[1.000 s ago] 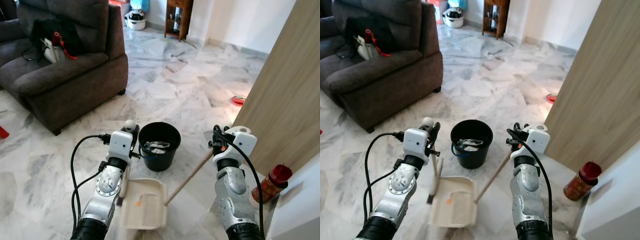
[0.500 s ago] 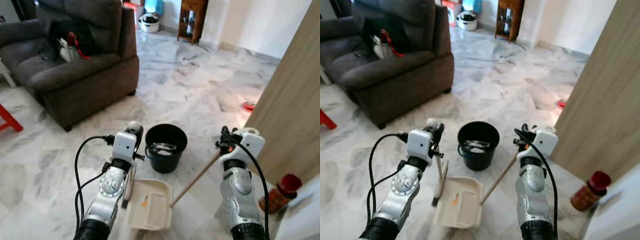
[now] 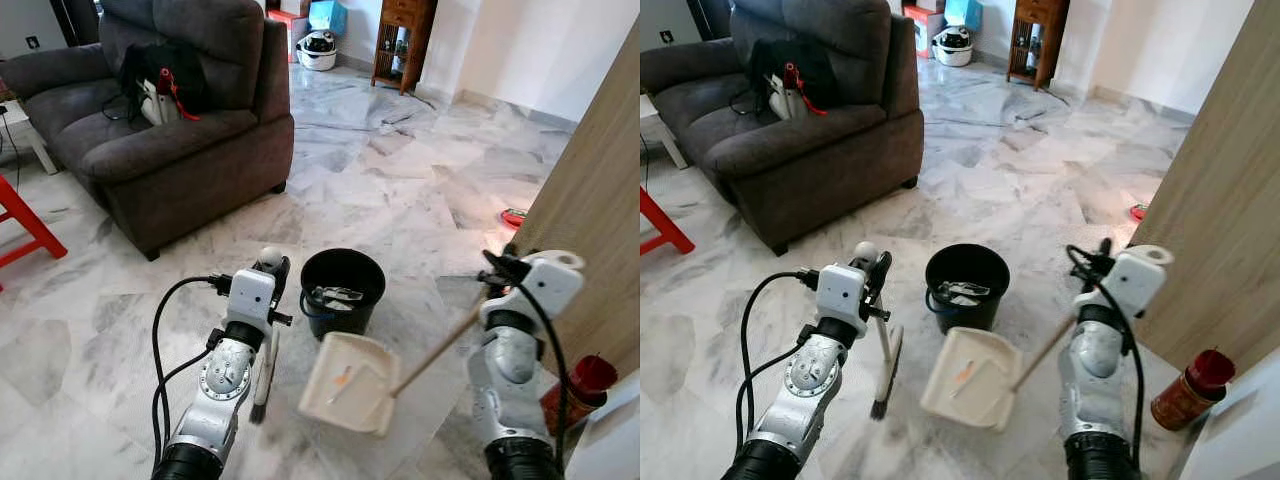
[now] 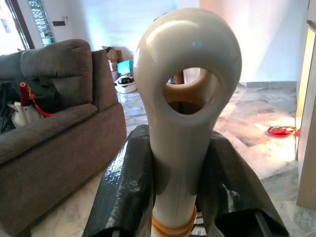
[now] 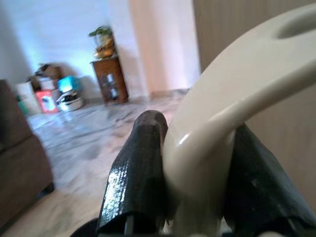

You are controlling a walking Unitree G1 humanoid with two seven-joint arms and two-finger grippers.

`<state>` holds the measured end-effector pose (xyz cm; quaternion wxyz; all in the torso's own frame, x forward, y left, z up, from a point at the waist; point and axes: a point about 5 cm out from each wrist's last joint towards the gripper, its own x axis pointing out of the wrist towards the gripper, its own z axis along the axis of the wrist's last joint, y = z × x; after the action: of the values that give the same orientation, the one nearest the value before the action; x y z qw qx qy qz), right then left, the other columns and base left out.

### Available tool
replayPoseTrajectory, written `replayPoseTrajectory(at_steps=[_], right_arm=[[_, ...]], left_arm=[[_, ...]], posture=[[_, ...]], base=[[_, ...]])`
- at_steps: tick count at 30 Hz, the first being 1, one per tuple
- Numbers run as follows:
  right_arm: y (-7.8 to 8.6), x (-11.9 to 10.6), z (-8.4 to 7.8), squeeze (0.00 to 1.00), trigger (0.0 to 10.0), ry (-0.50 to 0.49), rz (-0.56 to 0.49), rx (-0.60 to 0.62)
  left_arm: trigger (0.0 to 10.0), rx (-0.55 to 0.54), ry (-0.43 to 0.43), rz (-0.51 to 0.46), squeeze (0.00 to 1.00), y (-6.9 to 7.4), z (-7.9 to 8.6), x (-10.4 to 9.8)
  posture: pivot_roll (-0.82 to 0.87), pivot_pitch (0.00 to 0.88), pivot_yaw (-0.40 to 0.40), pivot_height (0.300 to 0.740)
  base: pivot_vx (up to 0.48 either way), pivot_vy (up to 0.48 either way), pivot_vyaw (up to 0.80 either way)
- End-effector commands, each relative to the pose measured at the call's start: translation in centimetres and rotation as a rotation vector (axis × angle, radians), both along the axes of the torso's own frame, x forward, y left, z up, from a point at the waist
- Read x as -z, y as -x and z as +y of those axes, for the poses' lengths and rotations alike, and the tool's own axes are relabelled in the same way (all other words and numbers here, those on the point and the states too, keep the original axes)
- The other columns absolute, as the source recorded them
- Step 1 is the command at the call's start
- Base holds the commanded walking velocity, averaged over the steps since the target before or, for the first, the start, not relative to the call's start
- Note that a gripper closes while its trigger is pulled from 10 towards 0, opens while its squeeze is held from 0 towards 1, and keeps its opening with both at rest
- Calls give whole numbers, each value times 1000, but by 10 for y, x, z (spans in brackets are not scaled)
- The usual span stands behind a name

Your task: Sweep floor

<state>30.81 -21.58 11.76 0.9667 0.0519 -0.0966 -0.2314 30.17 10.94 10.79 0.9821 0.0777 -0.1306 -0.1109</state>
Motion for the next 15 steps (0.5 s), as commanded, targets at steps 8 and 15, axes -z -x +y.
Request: replayPoseTrajectory(at_steps=[8,15], right_arm=[[-3,-21,-15,0,10000,18,-100,40],[-1,-27,-31,0,10000,55,-109,98]], left_arm=[[10000,32,-19,-81,0,0,-4,-15],[10000,36,-22,-82,0,0,-6,-15]], posture=[[18,0,-17,740],[18,0,-17,740]], base=[[0,0,0],[0,0,0]])
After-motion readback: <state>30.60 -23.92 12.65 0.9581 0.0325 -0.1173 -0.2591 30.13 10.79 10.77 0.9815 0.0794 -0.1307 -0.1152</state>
